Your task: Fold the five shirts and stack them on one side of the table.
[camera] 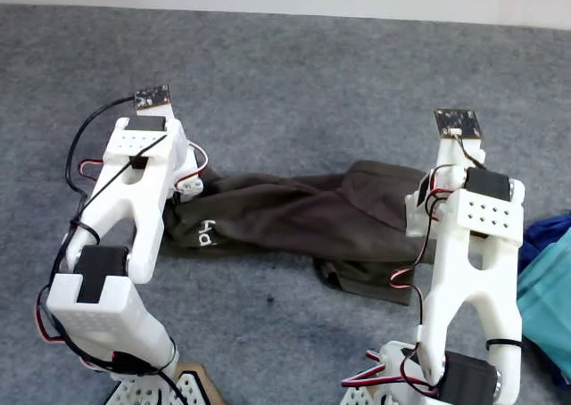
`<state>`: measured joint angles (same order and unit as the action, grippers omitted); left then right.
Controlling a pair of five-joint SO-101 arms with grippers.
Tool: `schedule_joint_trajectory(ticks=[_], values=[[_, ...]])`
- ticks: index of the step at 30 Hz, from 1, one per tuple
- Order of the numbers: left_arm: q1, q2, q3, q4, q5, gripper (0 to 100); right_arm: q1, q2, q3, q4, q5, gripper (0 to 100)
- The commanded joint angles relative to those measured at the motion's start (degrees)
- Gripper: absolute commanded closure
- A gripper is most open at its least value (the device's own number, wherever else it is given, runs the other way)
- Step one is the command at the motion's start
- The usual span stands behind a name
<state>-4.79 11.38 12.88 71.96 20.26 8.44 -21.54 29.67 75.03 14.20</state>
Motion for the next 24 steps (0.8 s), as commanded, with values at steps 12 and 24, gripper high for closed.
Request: schedule_joint_trajectory(ticks=[12,24], values=[[4.6,-28.3,15.1,7.8,-3.3,99,-0.7,-10.7,-0.7,5.8,-0.4,77.2],[11.4,-53.2,35.0,6.1,-17.1,99,-6.2,-22.2,12.9,4.1,-0.4,77.2]])
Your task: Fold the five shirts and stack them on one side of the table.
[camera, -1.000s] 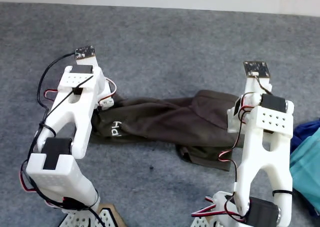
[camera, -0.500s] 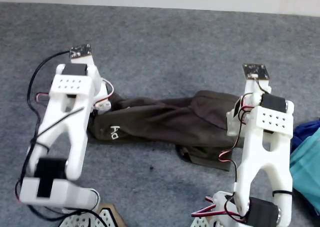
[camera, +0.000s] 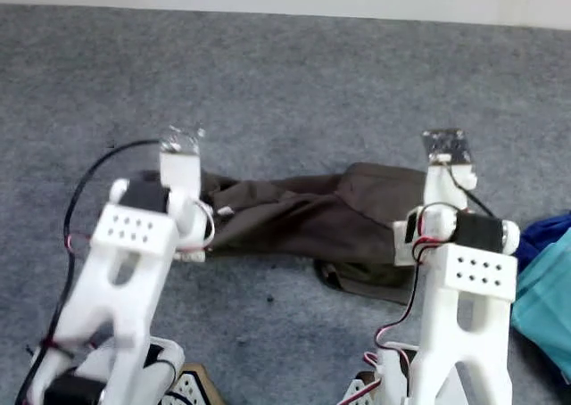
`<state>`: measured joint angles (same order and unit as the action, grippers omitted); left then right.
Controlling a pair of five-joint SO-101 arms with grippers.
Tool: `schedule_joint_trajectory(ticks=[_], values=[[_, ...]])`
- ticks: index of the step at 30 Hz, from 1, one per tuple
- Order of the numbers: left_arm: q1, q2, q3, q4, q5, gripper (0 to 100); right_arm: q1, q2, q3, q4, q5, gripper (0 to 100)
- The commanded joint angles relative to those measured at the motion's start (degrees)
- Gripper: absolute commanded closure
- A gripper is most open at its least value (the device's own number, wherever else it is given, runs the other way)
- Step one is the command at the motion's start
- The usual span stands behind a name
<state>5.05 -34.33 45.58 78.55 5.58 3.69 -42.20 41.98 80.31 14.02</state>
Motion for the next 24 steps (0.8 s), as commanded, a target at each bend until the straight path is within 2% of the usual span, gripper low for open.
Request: schedule_joint_trajectory(ticks=[1,5,9,12,18,24], values=[[1.5,-10.3,3.1,-0.5,-2.6,99,-1.5,-1.2,1.0,-2.3,-0.2,77.2],[0.7,-17.9,4.0,-0.5,-2.6,98,-1.4,0.9,1.3,-5.2,-0.2,77.2],[-3.0,-18.3,1.8,-0.5,-1.6,81,-1.4,4.9,0.1,-6.6,-0.6,77.2],[-5.1,-16.5,-1.7,-0.5,3.5,73,-1.4,8.0,-2.1,-7.6,-0.6,77.2],[-5.1,-3.1,-11.7,-0.9,4.1,75,-1.4,14.2,-9.5,-7.7,-0.7,77.2],[-6.3,12.1,-27.7,0.5,4.2,75,-0.7,21.7,-14.2,-13.5,-3.9,77.2]])
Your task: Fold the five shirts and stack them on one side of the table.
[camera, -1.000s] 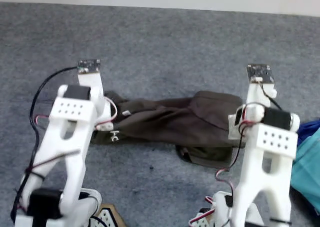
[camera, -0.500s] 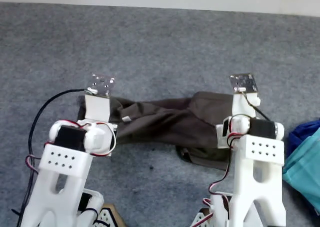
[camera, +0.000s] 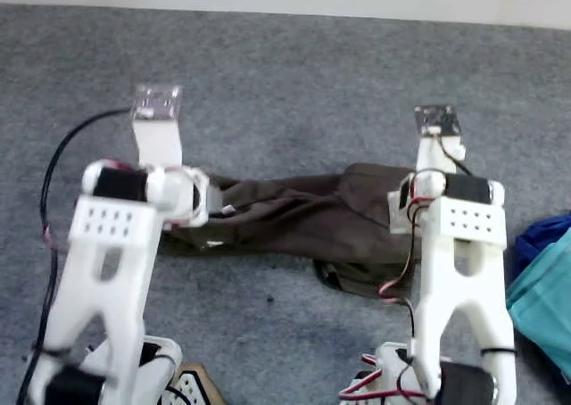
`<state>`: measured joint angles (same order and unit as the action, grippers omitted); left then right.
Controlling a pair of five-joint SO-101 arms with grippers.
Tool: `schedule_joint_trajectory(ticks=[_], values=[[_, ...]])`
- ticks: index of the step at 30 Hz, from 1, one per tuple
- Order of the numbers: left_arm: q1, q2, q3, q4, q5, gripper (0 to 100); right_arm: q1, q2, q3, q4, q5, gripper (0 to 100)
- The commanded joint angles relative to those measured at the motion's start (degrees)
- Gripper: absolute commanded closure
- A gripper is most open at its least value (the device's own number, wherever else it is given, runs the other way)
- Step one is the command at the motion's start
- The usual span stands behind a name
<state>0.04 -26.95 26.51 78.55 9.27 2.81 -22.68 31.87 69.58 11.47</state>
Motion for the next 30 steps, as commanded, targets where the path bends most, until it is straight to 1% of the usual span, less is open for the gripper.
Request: schedule_joint_trajectory(ticks=[1,4,8,10,13,15,21,25,30], values=[[-1.5,6.0,-11.1,1.8,0.5,75,0.2,3.6,-4.8,-3.4,-1.3,77.2],[-2.1,8.7,-17.9,5.8,0.5,75,0.4,8.0,-6.4,-5.6,-1.3,77.2],[-5.2,9.0,-23.1,10.8,0.3,75,0.4,13.8,-8.0,-8.0,-1.3,77.2],[-6.4,9.2,-23.8,12.6,0.3,75,0.4,16.0,-8.9,-8.6,-1.3,77.2],[-6.4,9.5,-21.3,12.5,0.4,75,0.4,18.6,-10.2,-8.6,-1.3,77.2],[-6.2,9.5,-18.3,10.7,0.4,75,0.5,19.9,-10.4,-8.6,-1.3,77.2],[-3.6,9.5,-4.9,0.4,0.4,75,0.3,21.9,-10.4,-8.6,-1.4,77.2],[-3.2,9.5,-0.4,-3.6,0.4,75,0.4,22.0,-10.4,-8.6,-1.4,77.2],[-3.9,9.5,5.3,-9.9,0.1,75,0.6,21.9,-10.3,-8.5,-1.4,82.4]])
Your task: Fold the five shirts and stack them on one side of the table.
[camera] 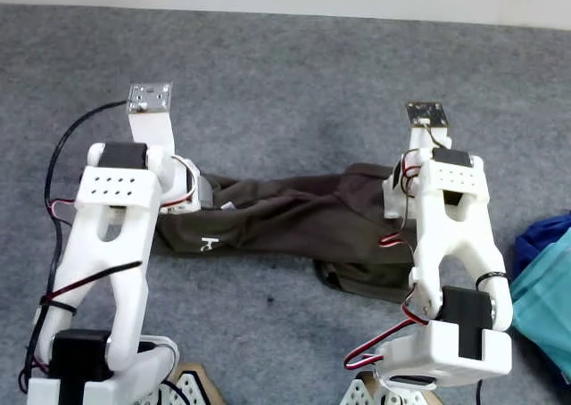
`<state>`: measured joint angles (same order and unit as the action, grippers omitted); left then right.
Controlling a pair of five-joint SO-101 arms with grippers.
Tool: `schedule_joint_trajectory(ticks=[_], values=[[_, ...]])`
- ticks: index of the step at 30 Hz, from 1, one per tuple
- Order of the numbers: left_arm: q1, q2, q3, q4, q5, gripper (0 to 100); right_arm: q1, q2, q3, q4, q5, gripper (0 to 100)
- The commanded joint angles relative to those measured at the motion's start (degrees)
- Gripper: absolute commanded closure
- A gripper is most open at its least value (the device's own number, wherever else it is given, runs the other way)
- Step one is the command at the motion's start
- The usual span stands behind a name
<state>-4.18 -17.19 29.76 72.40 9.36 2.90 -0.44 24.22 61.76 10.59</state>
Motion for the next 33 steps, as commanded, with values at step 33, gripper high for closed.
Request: schedule_joint_trajectory(ticks=[33], values=[[-1.0,8.8,1.3,-11.0,0.4,75,4.1,17.5,-19.6,-7.7,-0.5,91.3]])
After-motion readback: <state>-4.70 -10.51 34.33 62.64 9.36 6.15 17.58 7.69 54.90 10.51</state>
